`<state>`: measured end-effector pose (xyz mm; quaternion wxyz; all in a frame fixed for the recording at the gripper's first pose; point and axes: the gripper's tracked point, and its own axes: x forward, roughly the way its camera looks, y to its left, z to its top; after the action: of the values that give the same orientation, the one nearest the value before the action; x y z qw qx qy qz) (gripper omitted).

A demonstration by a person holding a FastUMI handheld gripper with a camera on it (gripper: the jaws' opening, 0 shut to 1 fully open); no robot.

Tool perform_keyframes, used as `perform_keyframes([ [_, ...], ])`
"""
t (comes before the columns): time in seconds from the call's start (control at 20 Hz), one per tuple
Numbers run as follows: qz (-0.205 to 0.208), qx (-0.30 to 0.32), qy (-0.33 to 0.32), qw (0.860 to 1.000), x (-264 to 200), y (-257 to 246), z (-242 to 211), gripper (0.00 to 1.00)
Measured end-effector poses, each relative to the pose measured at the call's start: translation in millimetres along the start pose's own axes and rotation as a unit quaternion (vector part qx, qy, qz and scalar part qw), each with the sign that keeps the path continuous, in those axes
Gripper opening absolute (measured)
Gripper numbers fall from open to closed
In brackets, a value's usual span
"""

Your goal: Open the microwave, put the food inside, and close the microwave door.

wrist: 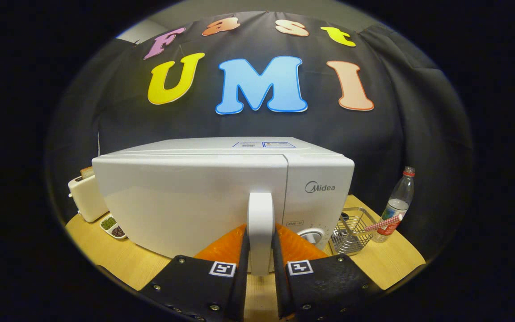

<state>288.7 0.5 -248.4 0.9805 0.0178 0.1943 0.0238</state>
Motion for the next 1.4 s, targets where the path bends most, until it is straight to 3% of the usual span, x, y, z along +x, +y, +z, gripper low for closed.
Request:
perform_keyframes([
  [0.1, -0.001, 0.002, 0.004, 1.0, 6, 1, -3, 0.28],
  [0.15, -0.005, -0.004, 0.004, 1.0, 6, 2, -1, 0.19],
  [0.2, -0.009, -0.006, 0.01, 1.0, 3, 0, -2, 0.18],
  [0.25, -0.008, -0.006, 0.013, 1.0, 5, 0, -3, 0.1],
  [0.5, 0.0, -0.027, 0.015, 1.0, -23, 7, -11, 0.1],
  [0.8, -0.018, 0.008, 0.039, 0.999, -59, 19, -23, 0.11],
  [1.1, 0.01, 0.011, 0.051, 0.999, -112, 47, -40, 0.21],
  [1.4, 0.011, 0.006, 0.054, 0.998, -151, 80, -54, 0.23],
])
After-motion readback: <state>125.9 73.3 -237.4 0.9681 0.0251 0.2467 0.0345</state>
